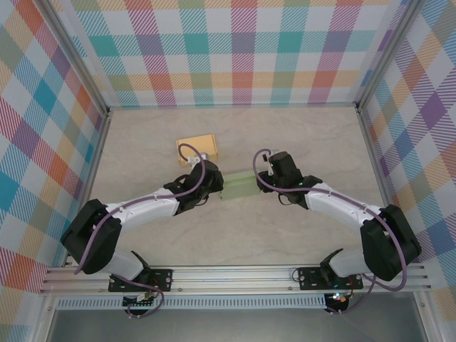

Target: Fold the paper box

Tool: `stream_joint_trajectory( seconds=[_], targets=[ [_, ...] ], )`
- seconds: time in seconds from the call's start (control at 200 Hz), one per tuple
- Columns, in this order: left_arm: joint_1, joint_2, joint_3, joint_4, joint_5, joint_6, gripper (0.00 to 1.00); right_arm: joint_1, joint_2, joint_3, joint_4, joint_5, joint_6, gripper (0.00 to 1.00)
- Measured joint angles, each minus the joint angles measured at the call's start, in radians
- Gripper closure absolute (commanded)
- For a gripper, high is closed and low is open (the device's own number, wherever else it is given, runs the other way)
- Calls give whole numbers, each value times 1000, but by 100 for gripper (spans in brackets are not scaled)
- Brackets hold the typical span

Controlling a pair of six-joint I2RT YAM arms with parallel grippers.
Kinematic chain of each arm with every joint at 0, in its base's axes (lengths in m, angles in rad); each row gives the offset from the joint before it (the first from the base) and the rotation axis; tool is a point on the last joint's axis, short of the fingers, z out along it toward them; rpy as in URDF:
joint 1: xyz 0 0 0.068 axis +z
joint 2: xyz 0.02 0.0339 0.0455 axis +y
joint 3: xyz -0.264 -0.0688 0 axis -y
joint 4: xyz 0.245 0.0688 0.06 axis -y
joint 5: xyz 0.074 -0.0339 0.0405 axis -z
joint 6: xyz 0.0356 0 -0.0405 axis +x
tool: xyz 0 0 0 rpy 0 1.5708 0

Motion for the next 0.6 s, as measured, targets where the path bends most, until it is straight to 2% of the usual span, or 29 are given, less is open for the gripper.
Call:
stream_joint_trajectory(
  seconds=[0.1, 0.21, 0.41, 0.6],
  targets=[
    [3, 13, -2, 26, 0, -11, 77, -2, -19, 3, -47, -26, 20, 41],
    [3, 30, -2, 56, 1, -20, 77, 4, -43, 11, -100, -70, 46, 34],
    [3, 52, -2, 99, 1, -26, 78, 4, -107, 75, -188, -108, 101, 29],
    [3, 54, -2, 103, 0, -26, 78, -15, -101, 159, -233, -104, 177, 30]
  ],
)
